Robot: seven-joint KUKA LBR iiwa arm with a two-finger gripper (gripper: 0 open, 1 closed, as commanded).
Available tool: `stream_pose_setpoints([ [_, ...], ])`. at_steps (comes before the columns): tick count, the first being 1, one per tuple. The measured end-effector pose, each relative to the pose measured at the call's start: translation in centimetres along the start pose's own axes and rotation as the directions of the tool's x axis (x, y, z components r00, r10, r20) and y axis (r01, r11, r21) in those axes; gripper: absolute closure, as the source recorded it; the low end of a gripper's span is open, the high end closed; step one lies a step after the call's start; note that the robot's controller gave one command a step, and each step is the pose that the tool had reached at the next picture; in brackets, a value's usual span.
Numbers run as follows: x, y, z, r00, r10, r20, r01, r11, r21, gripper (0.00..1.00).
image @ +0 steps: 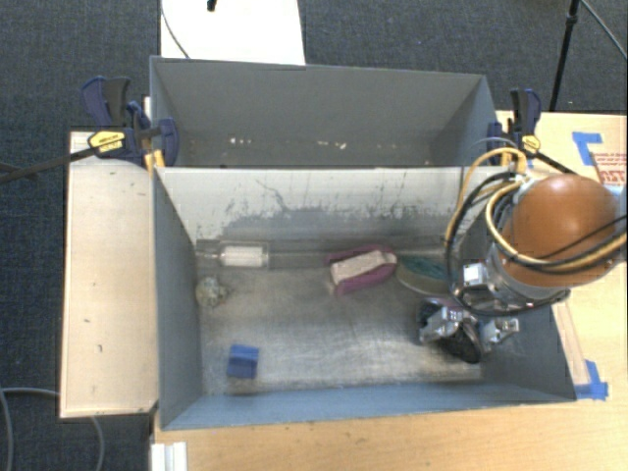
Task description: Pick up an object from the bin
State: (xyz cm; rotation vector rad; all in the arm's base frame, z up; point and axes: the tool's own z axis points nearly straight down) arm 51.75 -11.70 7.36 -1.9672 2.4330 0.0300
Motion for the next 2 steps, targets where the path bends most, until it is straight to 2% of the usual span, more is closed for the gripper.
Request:
stream_pose_setpoints([
  [1, 0.5, -0.1, 0.0, 1.0, 0.007, -0.008, -0.007, 1.0, 0.003, 1.0],
  [2, 1.5, 2.4, -13.6, 0.925, -0.378, -0.023, 0.378, 0.926, 0.001, 1.0],
])
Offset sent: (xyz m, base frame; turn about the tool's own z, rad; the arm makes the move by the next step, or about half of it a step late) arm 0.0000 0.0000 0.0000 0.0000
